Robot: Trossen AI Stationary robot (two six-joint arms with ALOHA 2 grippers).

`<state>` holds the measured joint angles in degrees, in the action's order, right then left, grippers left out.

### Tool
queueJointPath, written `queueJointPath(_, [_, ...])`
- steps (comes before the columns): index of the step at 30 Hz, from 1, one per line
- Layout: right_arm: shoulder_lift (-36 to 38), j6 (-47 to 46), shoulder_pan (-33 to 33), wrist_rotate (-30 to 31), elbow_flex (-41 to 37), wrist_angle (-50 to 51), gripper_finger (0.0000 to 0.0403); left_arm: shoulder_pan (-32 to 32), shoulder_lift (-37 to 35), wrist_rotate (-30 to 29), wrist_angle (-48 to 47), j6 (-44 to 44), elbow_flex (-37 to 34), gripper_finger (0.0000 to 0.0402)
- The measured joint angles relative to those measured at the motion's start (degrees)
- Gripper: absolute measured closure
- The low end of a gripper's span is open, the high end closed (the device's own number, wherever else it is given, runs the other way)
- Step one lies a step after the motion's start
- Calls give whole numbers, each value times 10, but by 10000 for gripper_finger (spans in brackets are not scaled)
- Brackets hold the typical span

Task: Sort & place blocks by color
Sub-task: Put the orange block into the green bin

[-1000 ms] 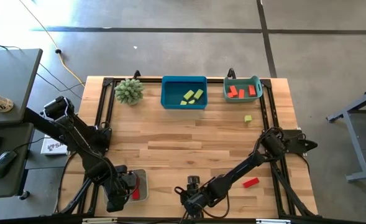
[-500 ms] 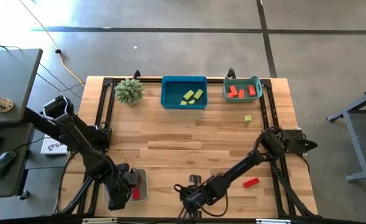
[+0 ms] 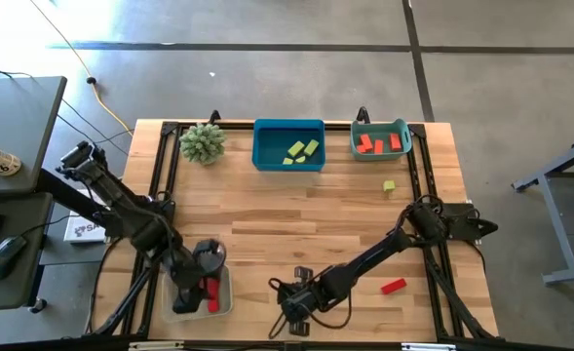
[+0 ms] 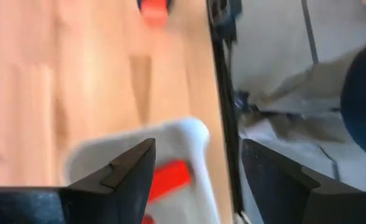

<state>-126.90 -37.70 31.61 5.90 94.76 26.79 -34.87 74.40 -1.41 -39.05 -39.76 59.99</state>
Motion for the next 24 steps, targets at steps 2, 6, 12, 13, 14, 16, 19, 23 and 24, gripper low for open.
queueJointPath(2, [10,0,-9,6,0,7,297,18,-13,-18,0,24,0,174])
queueJointPath(6, [30,1,-28,25,0,14,297,53,-38,-60,1,66,0,174])
queueJointPath(12, [62,2,-59,70,0,33,297,100,-68,-115,4,115,0,174])
queueJointPath(13, [69,3,-62,83,0,40,297,107,-72,-120,5,124,0,174])
queueJointPath(14, [76,5,-68,95,0,47,297,114,-74,-124,8,135,0,174])
queueJointPath(16, [92,16,-77,117,0,61,297,128,-80,-131,4,155,0,174])
queueJointPath(19, [112,41,-93,148,0,96,297,149,-85,-143,12,185,1,174])
queueJointPath(23, [142,96,-120,192,0,140,297,179,-89,-189,12,227,0,174])
queueJointPath(24, [149,112,-129,204,0,152,297,187,-89,-202,11,237,0,174])
